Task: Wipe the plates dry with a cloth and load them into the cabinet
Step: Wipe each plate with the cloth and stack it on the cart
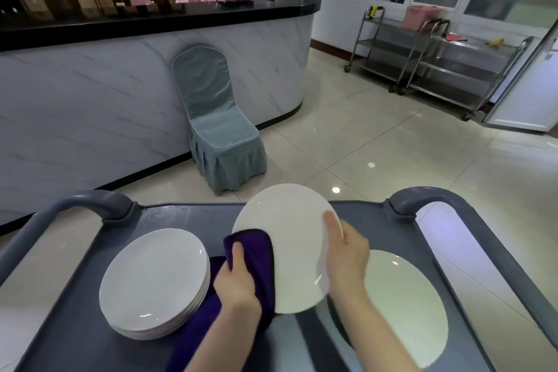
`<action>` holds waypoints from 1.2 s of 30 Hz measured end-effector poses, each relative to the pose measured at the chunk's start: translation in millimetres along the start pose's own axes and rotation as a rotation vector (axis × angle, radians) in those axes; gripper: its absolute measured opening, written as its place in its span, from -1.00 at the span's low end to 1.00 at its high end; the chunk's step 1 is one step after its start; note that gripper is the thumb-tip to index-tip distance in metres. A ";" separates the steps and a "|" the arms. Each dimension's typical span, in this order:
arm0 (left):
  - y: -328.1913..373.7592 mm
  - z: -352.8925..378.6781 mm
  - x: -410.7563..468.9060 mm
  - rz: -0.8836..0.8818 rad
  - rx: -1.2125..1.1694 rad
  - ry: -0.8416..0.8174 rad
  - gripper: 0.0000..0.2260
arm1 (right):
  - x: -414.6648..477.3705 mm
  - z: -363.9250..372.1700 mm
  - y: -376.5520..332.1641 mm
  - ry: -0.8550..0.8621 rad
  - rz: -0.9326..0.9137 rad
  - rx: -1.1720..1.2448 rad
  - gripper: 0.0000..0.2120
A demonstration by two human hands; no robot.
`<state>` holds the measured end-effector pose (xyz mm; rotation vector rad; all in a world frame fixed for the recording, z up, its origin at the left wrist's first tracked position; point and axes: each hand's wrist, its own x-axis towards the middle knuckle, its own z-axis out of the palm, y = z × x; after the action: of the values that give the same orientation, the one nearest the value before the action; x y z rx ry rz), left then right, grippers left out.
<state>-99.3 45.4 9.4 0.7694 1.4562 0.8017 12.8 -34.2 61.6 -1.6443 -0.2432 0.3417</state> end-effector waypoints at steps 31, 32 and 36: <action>-4.0 14.3 -11.9 -0.120 -0.122 -0.067 -0.77 | -16.5 17.8 34.3 0.229 0.251 0.263 -0.76; -3.7 14.3 -14.2 -0.117 -0.109 -0.061 -0.77 | -23.9 20.8 37.6 0.247 0.256 0.302 -0.79; 13.9 7.0 4.6 -0.076 -0.074 -0.190 -0.80 | -24.6 1.6 40.5 -0.047 0.120 0.196 -0.78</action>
<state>-92.5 56.9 18.5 0.7103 1.2710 0.7016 -12.5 -45.7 23.1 -1.4619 -0.1416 0.4811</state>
